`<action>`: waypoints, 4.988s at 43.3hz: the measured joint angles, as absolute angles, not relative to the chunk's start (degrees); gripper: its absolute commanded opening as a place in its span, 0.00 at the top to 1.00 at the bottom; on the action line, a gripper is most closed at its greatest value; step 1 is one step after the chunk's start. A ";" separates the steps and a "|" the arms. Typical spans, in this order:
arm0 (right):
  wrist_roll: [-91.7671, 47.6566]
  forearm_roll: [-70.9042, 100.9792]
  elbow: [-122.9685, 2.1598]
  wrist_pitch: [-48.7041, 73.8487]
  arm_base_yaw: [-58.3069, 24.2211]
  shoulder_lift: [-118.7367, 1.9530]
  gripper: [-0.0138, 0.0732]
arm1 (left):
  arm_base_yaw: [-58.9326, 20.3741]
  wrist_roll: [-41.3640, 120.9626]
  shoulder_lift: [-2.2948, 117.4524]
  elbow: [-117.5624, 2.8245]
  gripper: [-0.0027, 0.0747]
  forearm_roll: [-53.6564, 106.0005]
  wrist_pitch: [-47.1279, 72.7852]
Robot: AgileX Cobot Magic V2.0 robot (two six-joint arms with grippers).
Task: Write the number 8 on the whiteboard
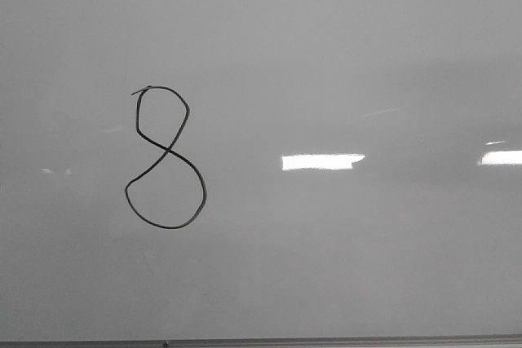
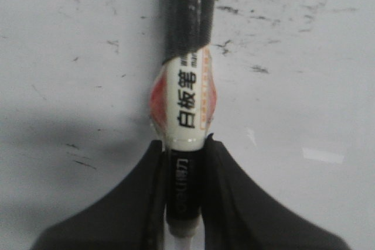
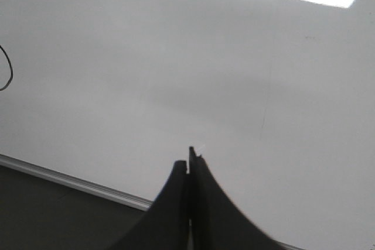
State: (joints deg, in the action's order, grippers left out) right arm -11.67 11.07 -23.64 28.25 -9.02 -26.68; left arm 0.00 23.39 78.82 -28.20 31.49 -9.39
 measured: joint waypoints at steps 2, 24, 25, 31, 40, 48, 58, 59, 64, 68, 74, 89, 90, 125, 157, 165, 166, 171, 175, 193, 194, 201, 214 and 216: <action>-11.67 11.07 -23.64 28.11 -9.02 -26.68 0.92 | -0.02 23.39 79.60 -28.30 0.98 31.49 -9.59; -11.55 11.14 -23.64 27.86 -9.02 -26.68 0.92 | 0.00 23.39 84.46 -29.00 0.71 31.49 -10.62; -11.55 11.14 -23.64 27.86 -9.02 -26.68 0.92 | 0.00 23.39 84.46 -29.00 0.71 31.49 -10.62; -11.55 11.14 -23.64 27.86 -9.02 -26.68 0.92 | 0.00 23.39 84.46 -29.00 0.68 31.49 -10.62; -11.44 11.14 -23.64 27.76 -9.02 -26.68 0.92 | -0.02 23.39 84.46 -29.00 0.46 31.49 -11.11; -11.44 11.14 -23.64 27.64 -9.02 -26.68 0.92 | -0.02 23.39 84.46 -29.00 0.37 31.49 -11.60; -11.44 11.14 -23.64 27.64 -9.02 -26.68 0.92 | -0.02 23.64 81.07 -29.00 0.37 31.49 -8.82; -11.44 11.14 -23.64 27.64 -9.02 -26.68 0.92 | -0.02 23.78 80.07 -29.00 0.37 31.49 -8.33; -11.44 11.14 -23.64 27.54 -9.02 -26.68 0.92 | 0.08 24.59 72.98 -29.00 0.37 31.49 -4.99; -11.44 11.14 -23.64 27.54 -9.02 -26.68 0.92 | 0.43 24.73 65.23 -28.90 0.39 31.49 -2.52; -11.44 11.14 -23.64 27.54 -9.02 -26.68 0.92 | 0.54 24.73 55.12 -28.79 0.50 29.90 2.00; -11.44 11.90 -23.64 27.64 -9.02 -26.19 0.92 | 0.54 24.93 34.86 -24.63 0.99 27.44 14.45; -11.44 11.89 -23.64 27.64 -9.02 -25.83 0.92 | 0.54 24.93 33.69 -24.06 0.99 27.44 14.86; -11.44 12.19 -17.26 20.33 -9.02 -7.78 0.92 | 0.64 24.93 7.08 -18.82 0.99 27.08 23.48; -11.44 12.19 -17.26 20.33 -9.02 -7.78 0.92 | 0.64 18.28 2.57 -15.97 0.99 16.55 23.50; -11.44 12.19 -17.26 20.21 -9.02 -7.78 0.92 | 0.77 3.63 -0.39 -10.12 0.99 3.72 20.11; -11.44 12.19 -17.26 20.21 -9.02 -7.78 0.92 | 0.85 2.70 -0.39 -9.24 0.99 2.97 19.47; -11.44 12.19 -17.26 20.21 -9.02 -7.73 0.92 | 0.99 0.52 -0.39 -4.26 0.99 1.37 15.22; -11.44 12.19 -17.26 20.21 -9.02 -7.73 0.92 | 0.99 0.00 -0.39 -0.62 0.99 1.24 11.92; -11.44 12.19 -17.26 20.21 -9.02 -7.73 0.92 | 1.04 -0.33 -0.39 0.40 0.99 1.60 8.15; -11.44 12.19 -17.26 20.21 -9.02 -7.73 0.92 | 1.04 -0.33 -0.39 0.40 0.99 1.65 8.15; -11.44 12.19 -17.26 20.21 -9.02 -7.73 0.92 | 1.04 -0.33 -0.39 0.40 0.99 1.65 8.15; -11.44 12.19 -17.26 20.21 -9.02 -7.73 0.92 | 1.04 -0.33 -0.39 0.40 0.99 1.65 8.15; -11.44 12.19 -17.26 20.21 -9.02 -7.73 0.92 | 1.04 -0.42 -0.39 0.40 0.99 1.65 8.15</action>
